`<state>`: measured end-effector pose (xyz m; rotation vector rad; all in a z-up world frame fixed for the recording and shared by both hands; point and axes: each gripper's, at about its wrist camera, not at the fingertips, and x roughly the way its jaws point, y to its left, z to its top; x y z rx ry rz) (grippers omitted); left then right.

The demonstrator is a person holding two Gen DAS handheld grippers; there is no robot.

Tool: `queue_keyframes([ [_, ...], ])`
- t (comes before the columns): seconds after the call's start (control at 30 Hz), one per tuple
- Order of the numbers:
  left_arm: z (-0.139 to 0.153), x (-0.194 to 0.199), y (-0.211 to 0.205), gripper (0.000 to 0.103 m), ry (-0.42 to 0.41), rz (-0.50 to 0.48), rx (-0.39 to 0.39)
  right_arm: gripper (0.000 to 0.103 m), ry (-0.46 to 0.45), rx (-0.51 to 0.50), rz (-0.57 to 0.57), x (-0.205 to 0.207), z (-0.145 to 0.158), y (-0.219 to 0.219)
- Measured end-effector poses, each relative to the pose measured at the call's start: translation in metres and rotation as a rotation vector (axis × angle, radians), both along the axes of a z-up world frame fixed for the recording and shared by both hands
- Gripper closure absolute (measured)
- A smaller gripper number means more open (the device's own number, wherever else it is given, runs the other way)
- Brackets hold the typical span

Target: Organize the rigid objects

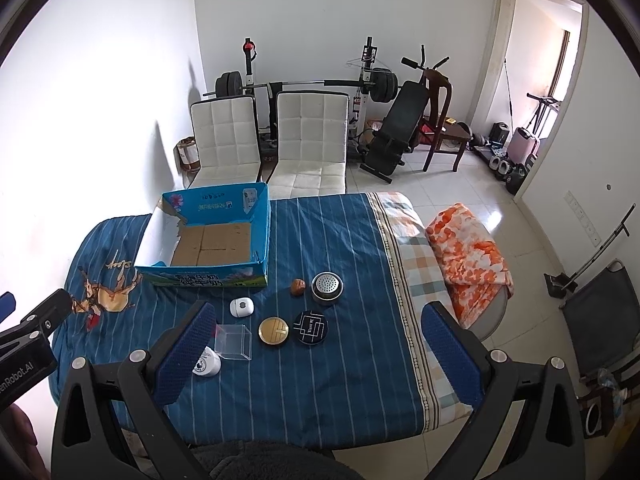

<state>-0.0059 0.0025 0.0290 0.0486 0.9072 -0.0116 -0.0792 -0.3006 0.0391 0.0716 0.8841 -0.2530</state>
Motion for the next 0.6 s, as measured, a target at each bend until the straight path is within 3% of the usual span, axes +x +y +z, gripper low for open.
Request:
queue_keyframes([
  [0.6, -0.0041, 0.0053, -0.0021, 0.000, 0.016, 0.003, -0.007, 0.000, 0.008, 0.007, 0.003, 0.0126, -0.0041, 0.0032],
])
